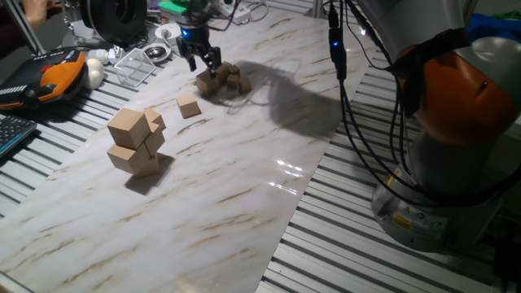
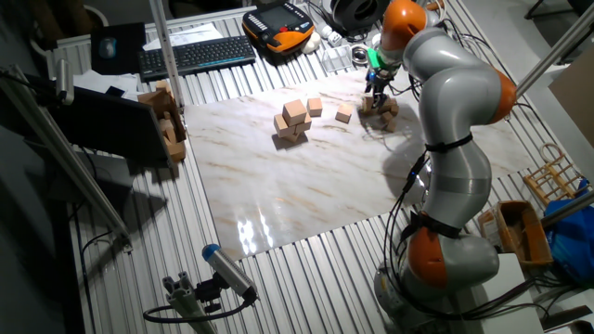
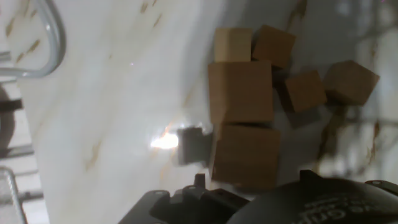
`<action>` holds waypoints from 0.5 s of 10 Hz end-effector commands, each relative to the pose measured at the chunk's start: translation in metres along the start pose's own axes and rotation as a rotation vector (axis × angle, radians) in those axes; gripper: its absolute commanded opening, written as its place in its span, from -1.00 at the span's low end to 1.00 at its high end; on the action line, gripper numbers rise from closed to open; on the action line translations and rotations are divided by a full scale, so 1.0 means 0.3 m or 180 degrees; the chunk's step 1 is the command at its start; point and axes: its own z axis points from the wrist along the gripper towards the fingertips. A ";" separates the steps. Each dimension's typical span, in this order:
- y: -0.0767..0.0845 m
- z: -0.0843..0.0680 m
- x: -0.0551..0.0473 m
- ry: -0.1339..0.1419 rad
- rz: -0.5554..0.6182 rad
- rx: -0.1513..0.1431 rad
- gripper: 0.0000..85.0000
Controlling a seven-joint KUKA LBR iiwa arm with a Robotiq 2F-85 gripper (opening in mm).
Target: Stack the blocks into a cross shape
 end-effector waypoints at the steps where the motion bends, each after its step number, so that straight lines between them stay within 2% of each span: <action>1: 0.000 -0.005 0.015 0.0003 -0.0031 -0.0013 0.60; 2: -0.008 0.003 0.042 0.0027 -0.0168 -0.0143 -0.20; 3: -0.017 0.023 0.053 0.0038 -0.0289 -0.0250 -0.60; 4: -0.024 0.045 0.057 0.0054 -0.0406 -0.0328 -1.00; 5: -0.026 0.061 0.059 0.0050 -0.0498 -0.0349 -1.00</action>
